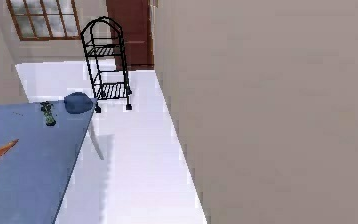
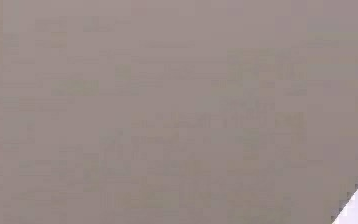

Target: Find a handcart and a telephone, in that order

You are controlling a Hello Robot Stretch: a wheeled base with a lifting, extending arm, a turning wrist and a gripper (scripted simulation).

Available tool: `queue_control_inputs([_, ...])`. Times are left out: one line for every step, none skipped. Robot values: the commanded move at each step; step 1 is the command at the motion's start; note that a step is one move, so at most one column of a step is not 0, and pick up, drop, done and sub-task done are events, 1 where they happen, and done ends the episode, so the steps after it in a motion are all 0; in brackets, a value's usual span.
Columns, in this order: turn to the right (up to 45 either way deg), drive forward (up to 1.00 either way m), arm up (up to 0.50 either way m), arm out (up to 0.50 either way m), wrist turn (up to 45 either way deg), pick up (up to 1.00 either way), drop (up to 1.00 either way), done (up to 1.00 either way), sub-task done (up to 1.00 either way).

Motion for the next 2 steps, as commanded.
queue_control_inputs([-9.0, 0.0, 0.0, 0.0, 0.0, 0.0, 0.0, 0.0, 0.0])
queue_control_inputs([0.0, 1.0, 0.0, 0.0, 0.0, 0.0, 0.0, 0.0, 0.0])
